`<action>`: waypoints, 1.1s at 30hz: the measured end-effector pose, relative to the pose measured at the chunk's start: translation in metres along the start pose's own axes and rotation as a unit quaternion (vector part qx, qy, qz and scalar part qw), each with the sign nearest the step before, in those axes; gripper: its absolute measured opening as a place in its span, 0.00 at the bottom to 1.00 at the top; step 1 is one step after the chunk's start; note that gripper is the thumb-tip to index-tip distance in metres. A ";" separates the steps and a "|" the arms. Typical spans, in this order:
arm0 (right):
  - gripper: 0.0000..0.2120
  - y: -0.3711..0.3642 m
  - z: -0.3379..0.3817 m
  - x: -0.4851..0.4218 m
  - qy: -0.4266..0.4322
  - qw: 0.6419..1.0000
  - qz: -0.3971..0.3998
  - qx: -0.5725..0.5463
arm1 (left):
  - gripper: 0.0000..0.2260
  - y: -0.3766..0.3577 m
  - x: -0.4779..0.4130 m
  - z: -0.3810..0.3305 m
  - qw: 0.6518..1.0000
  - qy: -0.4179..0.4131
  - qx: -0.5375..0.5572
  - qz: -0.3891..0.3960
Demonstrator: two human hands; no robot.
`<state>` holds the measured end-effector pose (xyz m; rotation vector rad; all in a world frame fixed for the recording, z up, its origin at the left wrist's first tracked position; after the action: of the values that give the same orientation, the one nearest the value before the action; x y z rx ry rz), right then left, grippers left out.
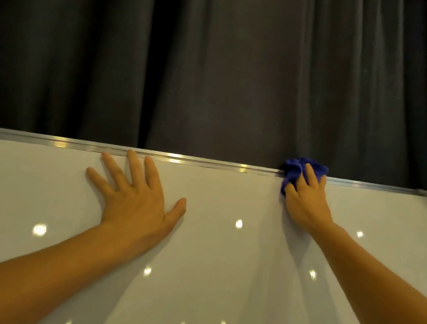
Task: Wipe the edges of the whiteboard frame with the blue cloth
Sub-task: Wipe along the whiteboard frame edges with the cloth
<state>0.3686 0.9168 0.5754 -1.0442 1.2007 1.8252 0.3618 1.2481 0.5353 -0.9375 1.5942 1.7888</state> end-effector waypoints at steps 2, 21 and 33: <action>0.23 -0.014 0.042 0.004 0.077 0.997 -0.025 -0.012 | 0.48 0.002 0.001 -0.010 1.000 -0.007 0.004 0.004; 0.24 -0.035 0.013 0.007 0.204 0.979 0.027 -0.012 | 0.45 0.007 0.012 -0.126 0.993 -0.113 -0.030 0.005; 0.34 0.031 -0.172 -0.046 0.081 0.996 0.020 0.033 | 0.47 0.023 0.010 -0.287 0.994 -0.087 -0.042 0.046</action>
<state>0.4032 0.7393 0.5866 -1.1557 1.3763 1.7462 0.3760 0.9602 0.5271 -0.7328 1.4843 1.9577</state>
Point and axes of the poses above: each hand's wrist, its own x-axis away from the middle knuckle, its own y-axis out of the back of the hand, z = x × y, the point moved 2 cm from there along -x, towards the middle knuckle, and after that the axes turned 12 degrees about -x, right-handed, at the moved point
